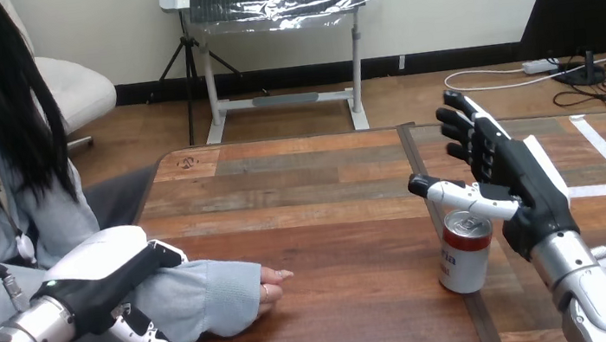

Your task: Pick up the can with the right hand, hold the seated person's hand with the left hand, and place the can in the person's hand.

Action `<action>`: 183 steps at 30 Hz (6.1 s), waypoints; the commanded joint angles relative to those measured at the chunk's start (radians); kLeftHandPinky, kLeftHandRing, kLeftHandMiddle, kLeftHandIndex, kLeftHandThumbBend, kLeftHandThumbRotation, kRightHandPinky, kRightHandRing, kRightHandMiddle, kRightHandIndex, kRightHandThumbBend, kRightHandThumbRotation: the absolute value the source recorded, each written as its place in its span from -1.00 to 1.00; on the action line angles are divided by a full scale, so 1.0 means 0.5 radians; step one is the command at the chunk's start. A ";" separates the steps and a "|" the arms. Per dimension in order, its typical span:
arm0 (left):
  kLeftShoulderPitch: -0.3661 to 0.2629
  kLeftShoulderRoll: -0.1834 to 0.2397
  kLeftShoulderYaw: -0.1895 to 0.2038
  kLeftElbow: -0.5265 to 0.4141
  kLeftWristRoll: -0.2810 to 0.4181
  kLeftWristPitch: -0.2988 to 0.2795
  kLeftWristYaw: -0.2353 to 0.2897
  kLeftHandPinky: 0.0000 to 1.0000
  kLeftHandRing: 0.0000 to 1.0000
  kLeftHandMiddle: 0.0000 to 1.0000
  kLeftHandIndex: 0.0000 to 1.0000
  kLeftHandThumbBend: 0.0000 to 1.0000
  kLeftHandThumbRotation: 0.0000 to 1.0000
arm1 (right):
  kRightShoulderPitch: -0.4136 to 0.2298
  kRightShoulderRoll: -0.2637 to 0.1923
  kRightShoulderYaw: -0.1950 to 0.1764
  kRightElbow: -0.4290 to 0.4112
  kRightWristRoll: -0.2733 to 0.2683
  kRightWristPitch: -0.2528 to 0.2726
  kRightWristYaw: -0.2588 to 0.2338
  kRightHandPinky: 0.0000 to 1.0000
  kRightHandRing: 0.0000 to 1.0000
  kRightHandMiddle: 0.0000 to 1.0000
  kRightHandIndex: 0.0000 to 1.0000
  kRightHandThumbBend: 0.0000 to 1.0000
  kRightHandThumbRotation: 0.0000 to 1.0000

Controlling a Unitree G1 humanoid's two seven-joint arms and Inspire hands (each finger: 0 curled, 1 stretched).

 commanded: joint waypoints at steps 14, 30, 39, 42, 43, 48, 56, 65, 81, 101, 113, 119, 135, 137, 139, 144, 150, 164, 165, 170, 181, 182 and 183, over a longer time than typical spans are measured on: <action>-0.077 0.026 0.056 -0.088 -0.113 -0.075 0.004 -0.20 -0.11 -0.01 0.03 0.90 -1.00 | -0.026 0.005 0.026 -0.031 -0.065 -0.012 -0.095 0.94 0.90 0.85 0.93 1.00 -0.37; -0.087 0.032 0.057 -0.043 -0.137 -0.118 0.003 -0.20 -0.11 -0.02 0.02 0.91 -1.00 | -0.005 0.008 0.034 0.065 -0.149 -0.027 -0.170 0.83 0.84 0.80 0.90 1.00 -0.19; -0.084 0.037 0.052 -0.039 -0.151 -0.110 -0.005 -0.21 -0.11 -0.02 0.02 0.91 -1.00 | 0.006 0.001 0.030 0.109 -0.147 -0.037 -0.152 0.81 0.84 0.80 0.90 1.00 -0.14; -0.083 0.038 0.052 -0.035 -0.154 -0.109 -0.003 -0.21 -0.11 -0.02 0.02 0.90 -1.00 | 0.009 -0.001 0.028 0.120 -0.147 -0.038 -0.153 0.80 0.84 0.80 0.90 1.00 -0.13; -0.083 0.038 0.052 -0.035 -0.153 -0.105 -0.005 -0.21 -0.11 -0.02 0.02 0.90 -1.00 | 0.012 -0.001 0.026 0.123 -0.143 -0.036 -0.151 0.80 0.84 0.80 0.90 1.00 -0.12; -0.085 0.040 0.048 -0.029 -0.145 -0.106 0.004 -0.20 -0.11 -0.01 0.03 0.90 -1.00 | 0.022 -0.002 0.023 0.129 -0.138 -0.048 -0.142 0.78 0.83 0.80 0.90 1.00 -0.11; -0.098 0.040 0.041 0.001 -0.133 -0.141 0.026 -0.19 -0.10 -0.01 0.04 0.90 -1.00 | 0.043 -0.010 0.037 0.139 -0.167 -0.053 -0.172 0.76 0.83 0.81 0.92 1.00 -0.08; -0.099 0.036 0.046 0.007 -0.141 -0.144 0.015 -0.19 -0.10 -0.01 0.04 0.91 -1.00 | 0.073 -0.012 0.051 0.149 -0.189 -0.057 -0.201 0.76 0.83 0.82 0.94 1.00 -0.04; -0.099 0.036 0.049 0.006 -0.151 -0.155 0.005 -0.17 -0.09 0.00 0.04 0.93 -1.00 | 0.102 -0.018 0.069 0.184 -0.241 -0.052 -0.251 0.72 0.82 0.83 0.95 1.00 0.02; -0.093 0.045 0.055 -0.011 -0.170 -0.158 -0.016 -0.14 -0.07 0.01 0.05 0.96 -1.00 | 0.127 -0.020 0.082 0.223 -0.269 -0.037 -0.281 0.72 0.82 0.81 0.91 1.00 0.02; -0.087 0.056 0.060 -0.028 -0.189 -0.174 -0.033 -0.15 -0.08 0.01 0.05 0.96 -1.00 | 0.154 -0.006 0.084 0.228 -0.262 -0.008 -0.293 0.71 0.82 0.81 0.91 1.00 0.03; -0.087 0.057 0.062 -0.021 -0.197 -0.187 -0.033 -0.15 -0.08 0.01 0.05 0.96 -1.00 | 0.174 -0.005 0.099 0.226 -0.280 0.004 -0.319 0.72 0.82 0.82 0.92 1.00 0.04; -0.089 0.057 0.062 -0.028 -0.205 -0.176 -0.048 -0.12 -0.06 0.02 0.06 0.96 -1.00 | 0.223 0.017 0.100 0.223 -0.273 0.022 -0.360 0.73 0.81 0.81 0.91 1.00 -0.02; -0.090 0.056 0.062 -0.023 -0.210 -0.187 -0.047 -0.12 -0.06 0.02 0.06 0.97 -1.00 | 0.226 0.021 0.095 0.223 -0.266 0.025 -0.358 0.73 0.80 0.81 0.91 1.00 -0.07; -0.091 0.056 0.060 -0.021 -0.208 -0.191 -0.042 -0.12 -0.06 0.02 0.06 0.97 -1.00 | 0.232 0.024 0.095 0.222 -0.266 0.027 -0.367 0.74 0.80 0.81 0.91 1.00 -0.11; -0.091 0.055 0.060 -0.023 -0.205 -0.192 -0.038 -0.12 -0.06 0.02 0.06 0.98 -1.00 | 0.242 0.034 0.087 0.222 -0.258 0.034 -0.391 0.73 0.79 0.80 0.90 1.00 -0.24; -0.102 0.049 0.059 -0.003 -0.207 -0.198 -0.043 -0.12 -0.06 0.02 0.05 0.98 -1.00 | 0.245 0.040 0.090 0.216 -0.263 0.047 -0.432 0.69 0.75 0.78 0.88 1.00 -0.43; -0.119 0.044 0.053 0.017 -0.207 -0.200 -0.057 -0.12 -0.06 0.02 0.05 0.96 -1.00 | 0.240 0.039 0.104 0.196 -0.280 0.121 -0.544 0.39 0.50 0.59 0.64 0.91 -0.76; -0.121 0.043 0.053 0.018 -0.206 -0.200 -0.057 -0.12 -0.06 0.02 0.05 0.96 -1.00 | 0.239 0.038 0.105 0.195 -0.281 0.126 -0.547 0.37 0.48 0.58 0.63 0.90 -0.78; -0.125 0.042 0.052 0.025 -0.201 -0.204 -0.050 -0.11 -0.06 0.02 0.05 0.96 -1.00 | 0.232 0.024 0.128 0.183 -0.323 0.153 -0.632 0.21 0.34 0.46 0.51 0.85 -0.91; -0.143 0.041 0.048 0.055 -0.186 -0.228 -0.026 -0.12 -0.07 0.01 0.05 0.98 -1.00 | 0.220 0.025 0.115 0.156 -0.319 0.188 -0.664 -0.03 0.06 0.15 0.23 0.70 -1.00; -0.143 0.040 0.048 0.056 -0.187 -0.228 -0.028 -0.12 -0.07 0.01 0.05 0.98 -1.00 | 0.220 0.026 0.113 0.154 -0.316 0.191 -0.662 -0.05 0.03 0.12 0.20 0.68 -1.00; -0.146 0.041 0.048 0.060 -0.184 -0.228 -0.024 -0.12 -0.07 0.01 0.05 0.98 -1.00 | 0.215 0.029 0.105 0.153 -0.305 0.197 -0.655 -0.06 0.02 0.10 0.19 0.67 -1.00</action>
